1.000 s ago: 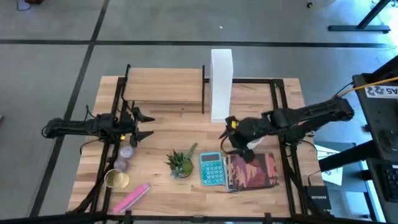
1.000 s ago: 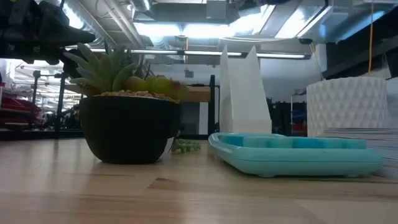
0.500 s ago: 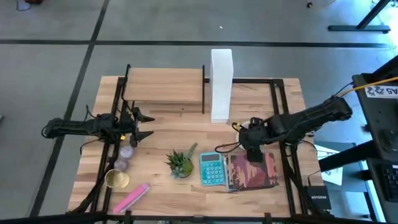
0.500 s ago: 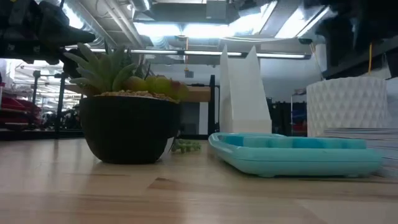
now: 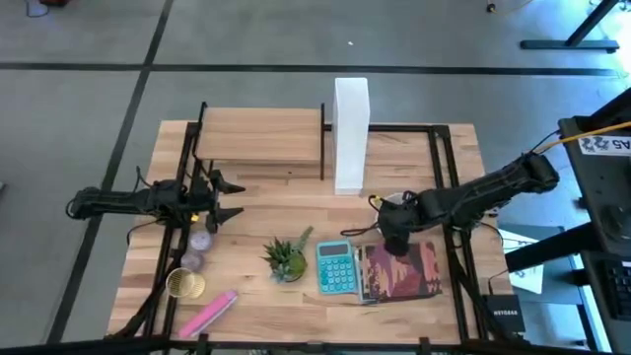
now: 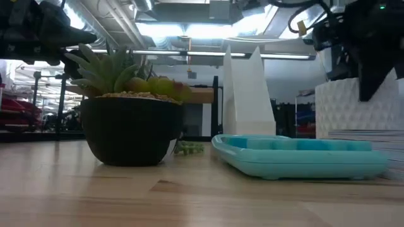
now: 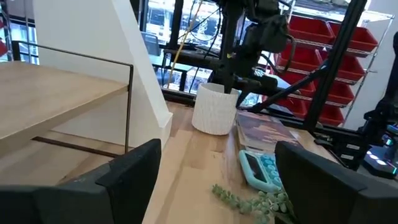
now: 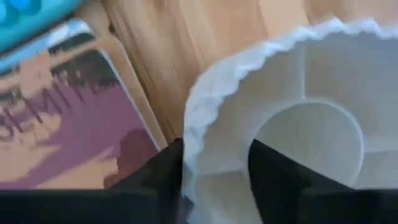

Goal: Stock shelves
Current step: Put the white pen organizer on the shelf

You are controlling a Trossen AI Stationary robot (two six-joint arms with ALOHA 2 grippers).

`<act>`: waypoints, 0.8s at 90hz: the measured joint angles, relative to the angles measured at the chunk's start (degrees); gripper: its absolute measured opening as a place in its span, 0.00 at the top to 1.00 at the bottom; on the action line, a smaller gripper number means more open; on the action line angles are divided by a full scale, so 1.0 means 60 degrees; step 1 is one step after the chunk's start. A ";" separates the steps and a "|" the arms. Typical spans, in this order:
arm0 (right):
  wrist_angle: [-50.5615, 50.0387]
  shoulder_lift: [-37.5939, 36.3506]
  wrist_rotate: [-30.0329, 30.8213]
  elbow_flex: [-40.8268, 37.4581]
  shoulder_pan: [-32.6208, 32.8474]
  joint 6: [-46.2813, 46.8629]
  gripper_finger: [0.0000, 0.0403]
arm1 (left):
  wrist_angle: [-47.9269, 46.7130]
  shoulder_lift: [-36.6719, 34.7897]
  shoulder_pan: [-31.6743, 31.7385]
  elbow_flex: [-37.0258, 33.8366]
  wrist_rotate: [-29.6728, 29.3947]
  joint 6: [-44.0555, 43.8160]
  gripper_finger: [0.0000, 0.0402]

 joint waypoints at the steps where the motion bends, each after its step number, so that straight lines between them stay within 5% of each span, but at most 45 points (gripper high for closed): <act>1: 0.0075 0.0000 0.0019 -0.0002 -0.0033 -0.0029 0.73 | 0.0000 0.0000 -0.0001 -0.0002 0.0000 0.0000 0.26; 15: 0.1060 0.0060 -0.0289 0.0406 -0.0353 -0.0776 0.73 | 0.0000 0.0000 -0.0002 -0.0003 0.0000 0.0000 0.26; 30: 0.1186 0.0643 -0.0293 0.2400 -0.0347 -0.1806 0.73 | 0.0000 0.0000 -0.0002 -0.0004 0.0000 0.0000 0.26; 72: -0.1293 0.6447 0.0237 1.2361 -0.2296 -0.7383 0.73 | 0.0003 -0.0004 0.0002 0.0000 0.0003 0.0000 0.26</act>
